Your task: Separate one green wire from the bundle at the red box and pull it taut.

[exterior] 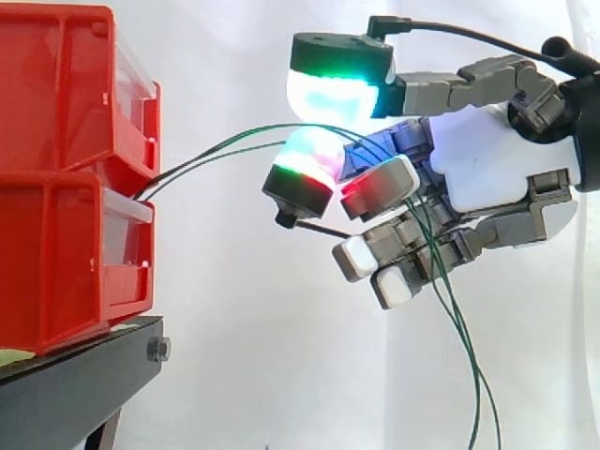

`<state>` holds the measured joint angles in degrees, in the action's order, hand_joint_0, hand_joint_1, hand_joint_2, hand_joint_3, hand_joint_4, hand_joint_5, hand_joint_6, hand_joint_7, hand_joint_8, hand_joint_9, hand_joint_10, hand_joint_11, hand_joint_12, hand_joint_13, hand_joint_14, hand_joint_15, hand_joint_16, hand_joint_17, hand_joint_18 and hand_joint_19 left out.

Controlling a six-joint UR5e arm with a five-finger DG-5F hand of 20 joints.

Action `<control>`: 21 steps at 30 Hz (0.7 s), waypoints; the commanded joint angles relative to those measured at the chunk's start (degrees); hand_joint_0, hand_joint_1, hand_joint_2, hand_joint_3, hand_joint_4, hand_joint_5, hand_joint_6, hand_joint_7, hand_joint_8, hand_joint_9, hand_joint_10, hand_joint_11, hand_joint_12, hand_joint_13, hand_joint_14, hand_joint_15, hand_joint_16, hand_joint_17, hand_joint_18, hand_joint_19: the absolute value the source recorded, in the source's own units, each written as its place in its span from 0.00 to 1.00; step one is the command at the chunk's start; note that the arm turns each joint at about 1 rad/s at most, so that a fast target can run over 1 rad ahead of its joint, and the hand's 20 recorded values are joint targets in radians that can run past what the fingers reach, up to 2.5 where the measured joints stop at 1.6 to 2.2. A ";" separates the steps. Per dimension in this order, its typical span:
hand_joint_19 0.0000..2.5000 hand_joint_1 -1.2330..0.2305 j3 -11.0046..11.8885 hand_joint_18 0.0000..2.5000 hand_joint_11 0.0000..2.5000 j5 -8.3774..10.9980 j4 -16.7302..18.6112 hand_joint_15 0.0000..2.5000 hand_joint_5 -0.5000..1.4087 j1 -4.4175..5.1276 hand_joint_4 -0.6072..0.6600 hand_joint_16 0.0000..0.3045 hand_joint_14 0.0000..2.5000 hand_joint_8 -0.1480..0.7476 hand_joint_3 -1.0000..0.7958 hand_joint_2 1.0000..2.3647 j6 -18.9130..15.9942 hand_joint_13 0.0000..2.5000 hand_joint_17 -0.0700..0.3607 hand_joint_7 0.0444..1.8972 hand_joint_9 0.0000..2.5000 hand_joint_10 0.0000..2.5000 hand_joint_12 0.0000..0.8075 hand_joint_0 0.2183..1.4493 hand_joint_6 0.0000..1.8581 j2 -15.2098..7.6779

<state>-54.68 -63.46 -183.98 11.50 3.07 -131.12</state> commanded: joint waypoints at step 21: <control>0.25 0.21 0.01 0.31 0.54 -0.08 0.02 0.29 0.17 -0.07 0.53 0.15 0.01 0.43 0.28 0.00 0.00 0.35 0.41 0.52 0.46 0.01 0.48 0.31 0.48 -0.01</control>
<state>-54.67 -63.54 -183.96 11.42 3.08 -131.10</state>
